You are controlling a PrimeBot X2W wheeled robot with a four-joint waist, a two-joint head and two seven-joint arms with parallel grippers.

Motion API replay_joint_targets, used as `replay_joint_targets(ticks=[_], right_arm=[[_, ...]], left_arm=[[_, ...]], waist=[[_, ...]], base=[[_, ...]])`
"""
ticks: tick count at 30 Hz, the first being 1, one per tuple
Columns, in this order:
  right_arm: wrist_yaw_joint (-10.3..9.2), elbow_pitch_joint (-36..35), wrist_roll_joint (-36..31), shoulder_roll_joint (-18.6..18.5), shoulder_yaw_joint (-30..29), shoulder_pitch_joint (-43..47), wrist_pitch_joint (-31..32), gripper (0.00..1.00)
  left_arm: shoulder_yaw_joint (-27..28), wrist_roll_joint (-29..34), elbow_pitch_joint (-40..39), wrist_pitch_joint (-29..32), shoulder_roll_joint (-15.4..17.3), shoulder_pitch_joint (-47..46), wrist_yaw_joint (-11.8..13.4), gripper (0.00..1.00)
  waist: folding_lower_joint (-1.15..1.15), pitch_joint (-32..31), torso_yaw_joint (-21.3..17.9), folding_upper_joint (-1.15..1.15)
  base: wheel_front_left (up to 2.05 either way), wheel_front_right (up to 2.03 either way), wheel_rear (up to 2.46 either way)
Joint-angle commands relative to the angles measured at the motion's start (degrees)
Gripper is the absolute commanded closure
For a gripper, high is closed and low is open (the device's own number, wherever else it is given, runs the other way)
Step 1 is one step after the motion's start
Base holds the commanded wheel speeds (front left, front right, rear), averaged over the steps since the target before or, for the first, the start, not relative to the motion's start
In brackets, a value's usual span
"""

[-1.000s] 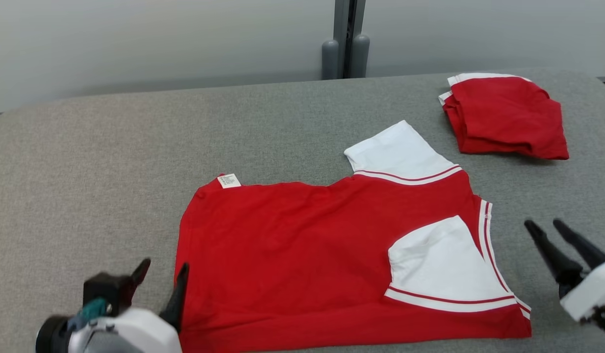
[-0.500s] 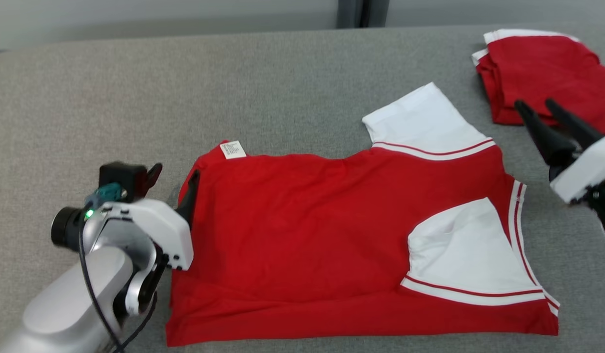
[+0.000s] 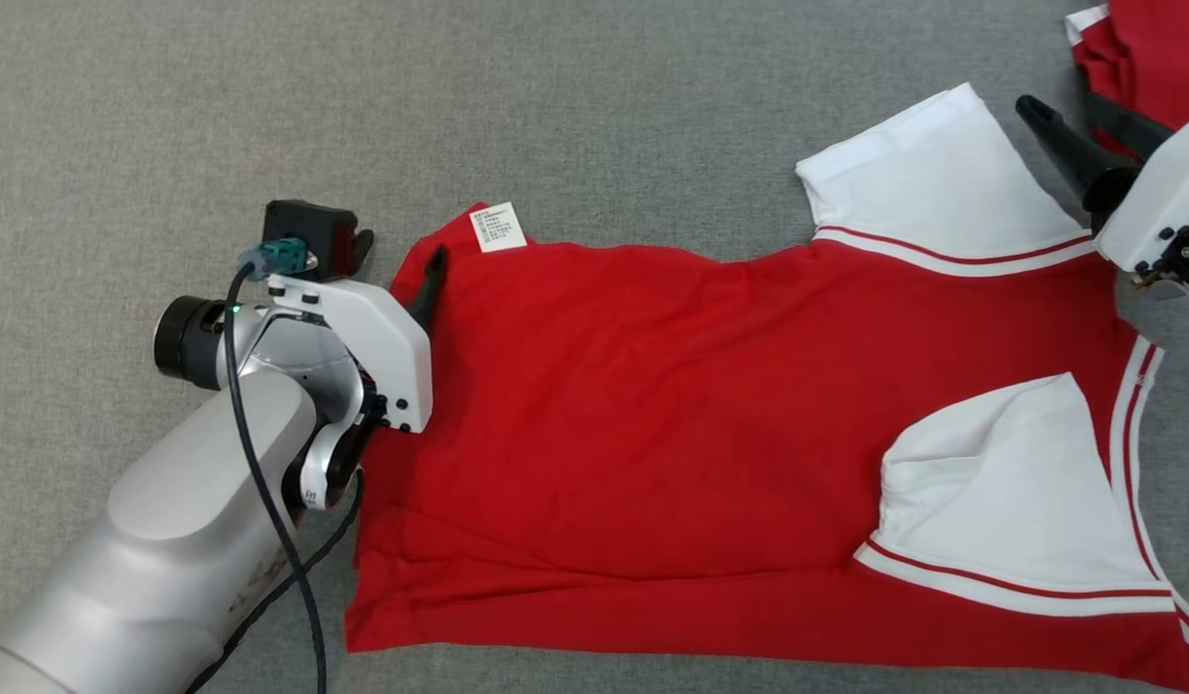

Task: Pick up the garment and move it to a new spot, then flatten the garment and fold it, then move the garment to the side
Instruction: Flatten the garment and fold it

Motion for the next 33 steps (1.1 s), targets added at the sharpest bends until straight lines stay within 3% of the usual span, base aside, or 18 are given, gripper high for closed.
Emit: replay_joint_targets(ticks=[1, 9, 26, 27, 29, 30, 31, 32, 33], right_arm=[[0.01, 0.7, 0.3, -0.1, 0.1, -0.8, 0.3, 0.00], [0.01, 7.2, 1.6, 0.6, 4.7, -5.1, 2.4, 0.00], [0.01, 14.4, 4.4, 2.8, 11.9, -11.0, 1.4, 0.00], [0.01, 14.4, 4.7, 2.9, 12.5, -11.1, 1.6, 0.00], [0.01, 14.1, 5.5, 2.8, 13.5, -11.0, 1.8, 0.82], [0.01, 13.8, 5.9, 2.7, 14.0, -10.8, 1.9, 1.00], [0.01, 13.8, 5.9, 2.7, 14.0, -10.8, 1.9, 1.00], [0.01, 13.7, 6.3, 2.5, 14.4, -10.6, 1.8, 1.00], [0.01, 13.6, 6.7, 2.4, 14.7, -10.5, 1.8, 1.00]], left_arm=[[-0.1, -0.5, 0.5, 0.3, 0.0, -1.3, -0.2, 0.00], [-0.5, -1.6, 0.4, 1.9, -2.5, -3.1, -2.5, 0.00], [-2.5, -2.0, -1.9, 5.6, -2.9, -3.6, -2.5, 0.00], [-2.6, -2.0, -1.9, 5.6, -2.9, -3.5, -2.6, 0.11], [-2.6, -2.1, -1.7, 5.6, -2.9, -3.4, -2.7, 0.62], [-2.6, -2.1, -1.6, 5.5, -2.9, -3.4, -2.7, 0.87], [-2.6, -2.1, -1.6, 5.5, -2.9, -3.4, -2.7, 0.87], [-2.6, -2.2, -1.5, 5.4, -2.8, -3.3, -2.8, 1.00], [-2.5, -2.1, -1.5, 5.2, -2.8, -3.3, -2.9, 1.00]], waist=[[0.00, 0.6, 0.5, 0.00], [0.00, 2.5, 1.8, 0.00], [0.00, 3.5, 3.2, 0.00], [0.00, 3.4, 3.2, 0.00], [0.00, 3.3, 3.2, 0.00], [0.00, 3.2, 3.2, 0.00], [0.00, 3.2, 3.2, 0.00], [0.00, 3.1, 3.2, 0.00], [0.00, 2.9, 3.1, 0.00]], base=[[0.00, 0.00, 0.00], [0.00, 0.00, 0.00], [0.00, 0.00, 0.00], [0.00, 0.00, 0.00], [0.00, 0.00, 0.00], [0.00, 0.00, 0.00], [0.00, 0.00, 0.00], [0.00, 0.00, 0.00], [0.00, 0.00, 0.00]])
